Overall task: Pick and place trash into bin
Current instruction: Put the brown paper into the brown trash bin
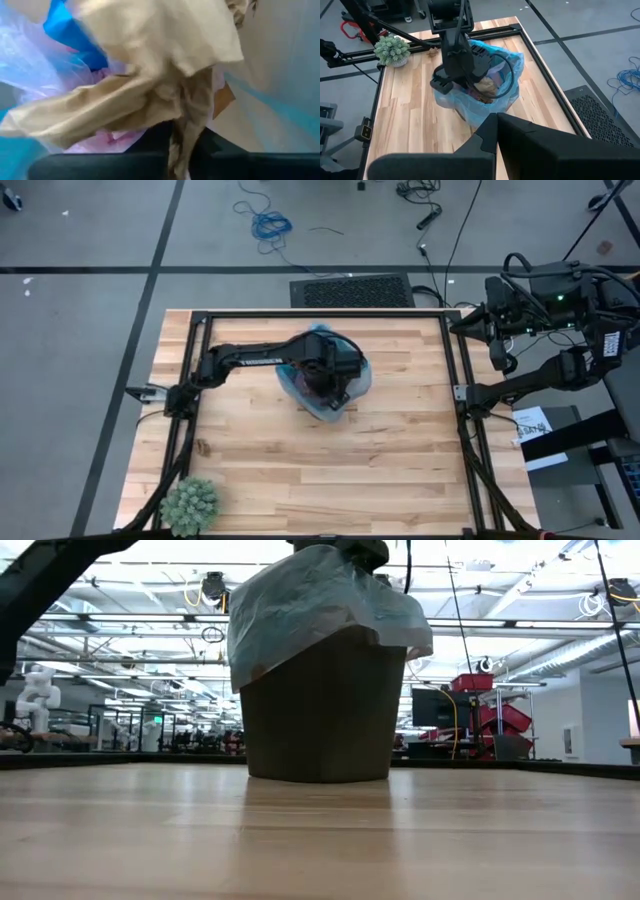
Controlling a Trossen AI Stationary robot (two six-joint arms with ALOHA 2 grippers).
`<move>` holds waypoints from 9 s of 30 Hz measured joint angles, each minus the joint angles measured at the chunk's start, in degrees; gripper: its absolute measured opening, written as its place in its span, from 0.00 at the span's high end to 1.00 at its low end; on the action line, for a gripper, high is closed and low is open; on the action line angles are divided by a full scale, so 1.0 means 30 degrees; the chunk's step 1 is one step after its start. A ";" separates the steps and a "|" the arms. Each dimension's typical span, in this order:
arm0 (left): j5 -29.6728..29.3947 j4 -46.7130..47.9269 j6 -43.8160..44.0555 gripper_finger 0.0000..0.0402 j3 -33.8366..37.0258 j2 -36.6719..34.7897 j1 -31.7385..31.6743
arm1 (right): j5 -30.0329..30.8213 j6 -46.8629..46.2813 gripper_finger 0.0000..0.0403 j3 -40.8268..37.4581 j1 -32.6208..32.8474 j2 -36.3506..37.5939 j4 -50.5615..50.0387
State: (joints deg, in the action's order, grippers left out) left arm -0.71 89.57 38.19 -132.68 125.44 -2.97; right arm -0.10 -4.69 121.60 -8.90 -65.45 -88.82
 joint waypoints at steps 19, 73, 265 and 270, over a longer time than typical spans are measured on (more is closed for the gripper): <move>0.1210 0.0033 0.0111 0.48 -0.0750 -0.0798 -0.0298 | 0.0000 0.0363 0.83 0.0000 0.0003 0.0015 0.0046; -2.0140 -0.1748 1.4428 1.00 -0.0576 -0.5374 1.0898 | -0.0011 0.2120 0.75 0.0000 -0.0003 0.0029 -0.0325; 0.3007 -0.5490 -0.6316 1.00 0.1698 -0.4152 -0.1422 | -0.0080 0.1254 0.75 0.0000 0.0004 -0.2331 0.0782; 0.3404 -0.5504 -0.6754 1.00 0.1698 -0.3204 -0.0915 | -0.0076 0.1290 0.75 0.0004 -0.0002 -0.2331 0.0782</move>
State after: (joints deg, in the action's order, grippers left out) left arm 9.50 73.06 17.93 -127.59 115.83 -5.71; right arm -0.33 -0.82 121.61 -8.90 -72.44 -86.48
